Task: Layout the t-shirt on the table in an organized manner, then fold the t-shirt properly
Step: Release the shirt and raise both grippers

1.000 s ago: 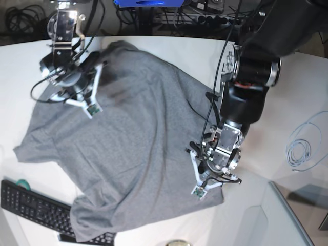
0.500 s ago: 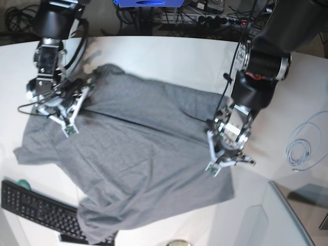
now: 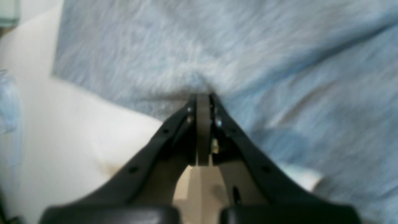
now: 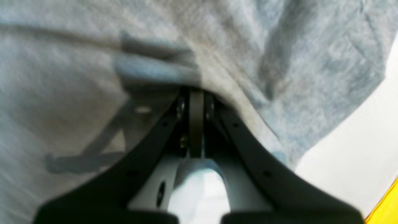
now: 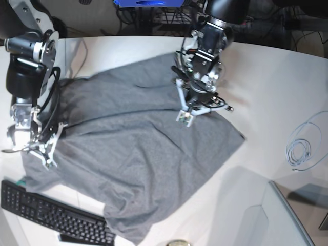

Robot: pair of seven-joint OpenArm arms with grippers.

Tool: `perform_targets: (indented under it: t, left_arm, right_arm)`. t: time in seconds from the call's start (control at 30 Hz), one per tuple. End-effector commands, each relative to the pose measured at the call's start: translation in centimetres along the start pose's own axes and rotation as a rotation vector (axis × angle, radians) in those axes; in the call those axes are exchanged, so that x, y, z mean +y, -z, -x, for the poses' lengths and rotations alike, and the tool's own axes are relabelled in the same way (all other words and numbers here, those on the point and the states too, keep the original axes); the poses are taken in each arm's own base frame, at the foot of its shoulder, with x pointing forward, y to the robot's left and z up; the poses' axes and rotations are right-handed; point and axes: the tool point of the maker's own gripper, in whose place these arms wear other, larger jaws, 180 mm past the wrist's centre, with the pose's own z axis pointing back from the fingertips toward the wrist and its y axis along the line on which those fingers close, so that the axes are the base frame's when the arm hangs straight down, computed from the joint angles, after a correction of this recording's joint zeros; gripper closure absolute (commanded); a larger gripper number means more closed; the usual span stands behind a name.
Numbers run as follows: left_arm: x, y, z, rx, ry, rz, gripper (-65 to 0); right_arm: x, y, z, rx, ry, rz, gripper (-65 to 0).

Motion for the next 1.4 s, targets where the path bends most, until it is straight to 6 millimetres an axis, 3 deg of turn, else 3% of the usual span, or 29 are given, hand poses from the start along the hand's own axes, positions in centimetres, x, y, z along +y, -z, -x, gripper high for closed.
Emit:
perform_targets:
  t: [0.0, 0.13, 0.23, 0.37, 0.47, 0.57, 0.67, 0.77, 0.97, 1.1, 1.23, 1.37]
  left_arm:
    - [-1.5, -0.4, 0.5, 0.04, -0.02, 0.068, 0.0]
    - [1.2, -2.0, -3.3, -0.048, -0.05, 0.006, 0.0]
    - [5.0, -2.5, -4.9, -0.067, -0.036, -0.068, 0.0]
    - [9.3, -1.5, -7.0, -0.093, -0.014, -0.143, 0.0]
    - [12.0, 0.8, -7.2, -0.044, -0.044, -0.173, 0.0]
    - [13.1, 3.2, -7.2, 0.001, -0.048, -0.165, 0.0]
    - [12.6, 5.3, -6.5, 0.009, -0.021, -0.136, 0.0]
    - [12.1, 5.9, -5.0, 0.05, -0.014, -0.121, 0.0]
    - [9.4, 4.6, -0.1, 0.091, 0.002, -0.094, 0.0]
    - [8.1, 2.6, 3.3, 0.141, 0.007, -0.091, 0.0]
    - [7.7, 0.6, 3.0, 0.1, -0.009, -0.099, 0.0]
    - [8.9, -1.3, 0.2, 0.008, -0.029, -0.138, 0.0]
  right_arm:
    - [-1.5, -1.0, -3.4, -0.092, -0.01, 0.039, -0.2]
    - [-3.6, -2.9, -6.2, -0.202, -0.084, 0.143, -0.2]
    - [-5.6, -5.5, -5.3, -0.184, -0.119, 0.26, -0.2]
    - [-3.3, -8.0, -1.7, -0.129, -0.124, 0.318, -0.2]
    - [1.3, -8.2, 1.0, -0.116, -0.108, 0.272, -0.2]
    - [5.2, -7.7, 2.8, -0.099, -0.082, 0.203, -0.2]
    - [6.8, -6.5, 4.4, -0.057, -0.076, 0.156, -0.2]
    - [7.5, -4.8, 5.9, 0.001, -0.071, 0.112, -0.2]
    - [4.2, -2.9, 8.6, 0.104, -0.089, 0.117, -0.2]
    - [2.0, -1.7, 7.7, 0.082, -0.021, 0.111, -0.2]
    - [0.3, -0.9, 6.6, 0.084, -0.01, 0.1, -0.2]
    - [-1.2, -1.9, 4.6, 0.039, -0.009, 0.143, -0.2]
